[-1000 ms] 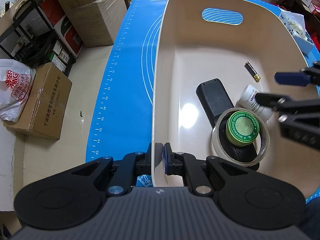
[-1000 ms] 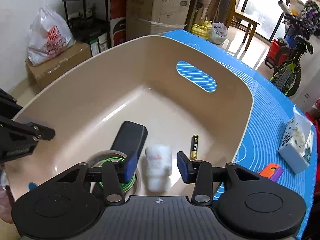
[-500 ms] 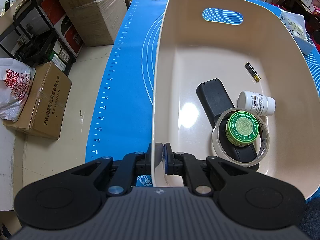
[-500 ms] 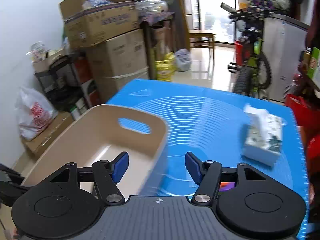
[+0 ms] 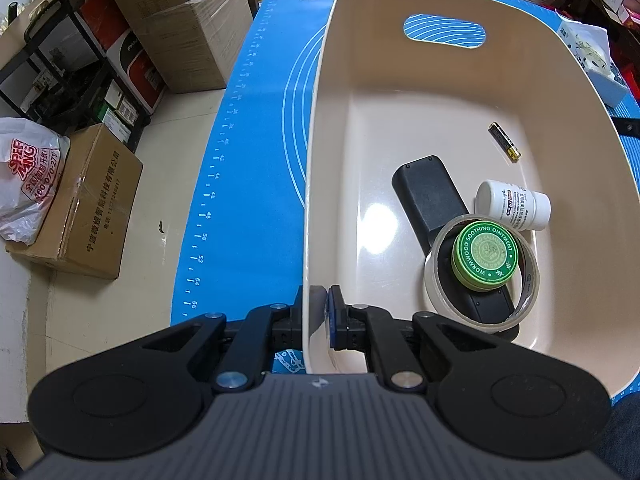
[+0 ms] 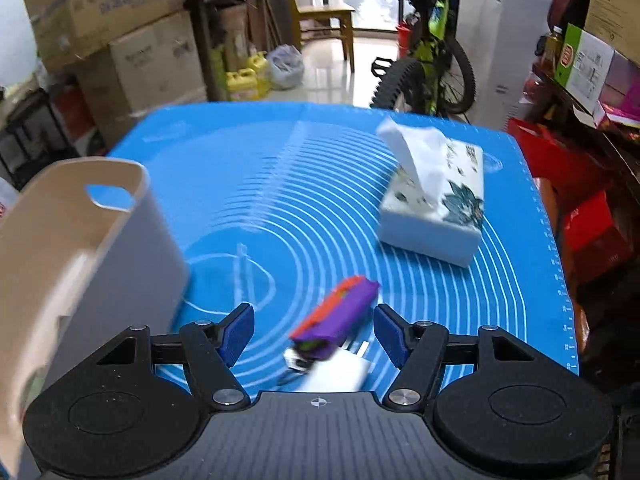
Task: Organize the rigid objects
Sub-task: 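Grasp the purple-orange lighter with the right tool and lift it, then carry the lighter into the bin with the right tool and release it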
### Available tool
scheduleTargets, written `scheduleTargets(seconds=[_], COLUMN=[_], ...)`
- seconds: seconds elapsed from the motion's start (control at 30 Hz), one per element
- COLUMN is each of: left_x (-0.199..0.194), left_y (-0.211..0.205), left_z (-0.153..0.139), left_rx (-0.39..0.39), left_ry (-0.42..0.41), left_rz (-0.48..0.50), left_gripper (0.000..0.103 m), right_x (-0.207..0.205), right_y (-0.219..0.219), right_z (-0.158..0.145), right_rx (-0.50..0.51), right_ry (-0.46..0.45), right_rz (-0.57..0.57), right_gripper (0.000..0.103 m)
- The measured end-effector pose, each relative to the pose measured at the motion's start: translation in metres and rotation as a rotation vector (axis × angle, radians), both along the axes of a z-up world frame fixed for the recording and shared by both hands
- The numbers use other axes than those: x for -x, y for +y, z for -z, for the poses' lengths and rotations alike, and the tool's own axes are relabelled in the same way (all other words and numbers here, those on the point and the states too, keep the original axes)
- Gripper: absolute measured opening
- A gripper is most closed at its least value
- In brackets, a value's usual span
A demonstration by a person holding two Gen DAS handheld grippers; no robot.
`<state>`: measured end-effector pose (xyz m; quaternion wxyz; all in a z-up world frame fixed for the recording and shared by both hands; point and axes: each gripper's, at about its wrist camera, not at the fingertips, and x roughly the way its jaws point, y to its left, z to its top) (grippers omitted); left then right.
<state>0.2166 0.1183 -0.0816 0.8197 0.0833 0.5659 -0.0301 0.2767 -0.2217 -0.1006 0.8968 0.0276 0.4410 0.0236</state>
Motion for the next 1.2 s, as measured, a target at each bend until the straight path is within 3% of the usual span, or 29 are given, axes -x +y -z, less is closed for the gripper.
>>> scheduleTargets(seconds=[0.17, 0.33, 0.4, 0.43, 0.67, 0.77, 1.2], left_x=[-0.001, -0.001, -0.001, -0.001, -0.001, -0.001, -0.002], left_y=[0.000, -0.001, -0.002, -0.003, -0.005, -0.005, -0.004], left_z=[0.000, -0.001, -0.001, -0.001, -0.003, -0.003, -0.003], left_rx=[-0.006, -0.008, -0.011, -0.013, -0.015, -0.015, -0.018], left_ry=[0.001, 0.002, 0.003, 0.003, 0.005, 0.004, 0.003], left_rz=[0.003, 0.002, 0.003, 0.004, 0.005, 0.004, 0.000], left_gripper=[0.010, 0.010, 0.010, 0.010, 0.010, 0.010, 0.010], right_x=[-0.012, -0.024, -0.027, -0.028, -0.021, -0.014, 0.018], right_y=[-0.005, -0.013, -0.015, -0.016, -0.016, -0.016, -0.023], right_z=[0.017, 0.032, 0.038, 0.041, 0.049, 0.042, -0.021], right_rx=[-0.018, -0.117, -0.144, -0.156, -0.180, -0.174, -0.212], right_ry=[0.030, 0.070, 0.081, 0.088, 0.059, 0.037, -0.119], right_rz=[0.031, 0.098, 0.121, 0.129, 0.151, 0.140, 0.086], right_gripper=[0.072, 0.067, 0.057, 0.045, 0.034, 0.028, 0.029])
